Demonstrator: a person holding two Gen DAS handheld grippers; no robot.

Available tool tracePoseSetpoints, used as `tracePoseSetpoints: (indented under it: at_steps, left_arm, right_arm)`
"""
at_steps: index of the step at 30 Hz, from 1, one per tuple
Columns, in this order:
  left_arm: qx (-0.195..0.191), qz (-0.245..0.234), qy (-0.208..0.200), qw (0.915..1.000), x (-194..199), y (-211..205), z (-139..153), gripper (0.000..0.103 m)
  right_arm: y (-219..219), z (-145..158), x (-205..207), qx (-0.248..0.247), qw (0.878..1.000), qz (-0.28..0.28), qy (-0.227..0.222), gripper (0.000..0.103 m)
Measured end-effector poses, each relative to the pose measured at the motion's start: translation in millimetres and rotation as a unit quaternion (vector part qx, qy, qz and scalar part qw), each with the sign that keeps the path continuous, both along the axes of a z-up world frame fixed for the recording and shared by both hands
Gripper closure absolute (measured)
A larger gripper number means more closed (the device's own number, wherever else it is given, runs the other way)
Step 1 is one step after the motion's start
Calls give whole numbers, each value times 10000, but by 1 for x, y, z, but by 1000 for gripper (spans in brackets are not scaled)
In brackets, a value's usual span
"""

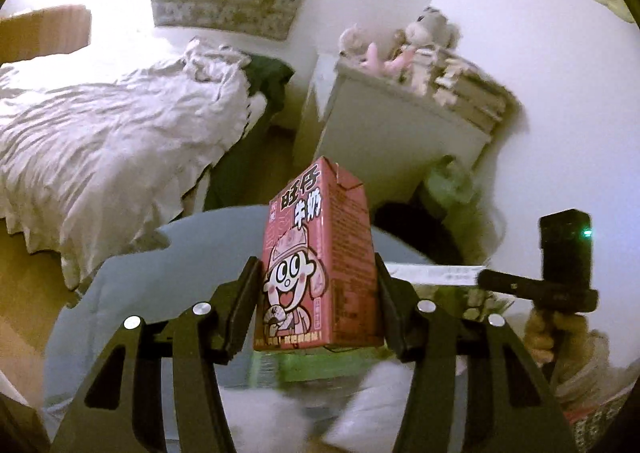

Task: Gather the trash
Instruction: 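Carry both cartons over the black trash bin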

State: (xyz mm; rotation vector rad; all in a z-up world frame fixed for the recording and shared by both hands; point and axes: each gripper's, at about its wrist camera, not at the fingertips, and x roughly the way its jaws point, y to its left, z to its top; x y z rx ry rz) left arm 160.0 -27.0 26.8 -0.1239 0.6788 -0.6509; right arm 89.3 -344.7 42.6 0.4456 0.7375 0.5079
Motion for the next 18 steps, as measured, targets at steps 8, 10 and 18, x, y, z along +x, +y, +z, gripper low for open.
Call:
tracePoseSetpoints:
  at_steps: [8, 10, 18]
  left_arm:
    - [-294, -323, 46, 9990, -10, -60, 17, 50]
    - [-317, -420, 74, 9986, -9, -80, 17, 50]
    - [-408, -758, 393, 9955, 10, -173, -1, 50]
  right_arm:
    - [-49, 21, -10, 364, 9969, -472, -523, 59]
    - [-70, 24, -15, 460, 9939, -743, -678, 59]
    - [-161, 20, -12, 508, 9761, -1905, -919, 59]
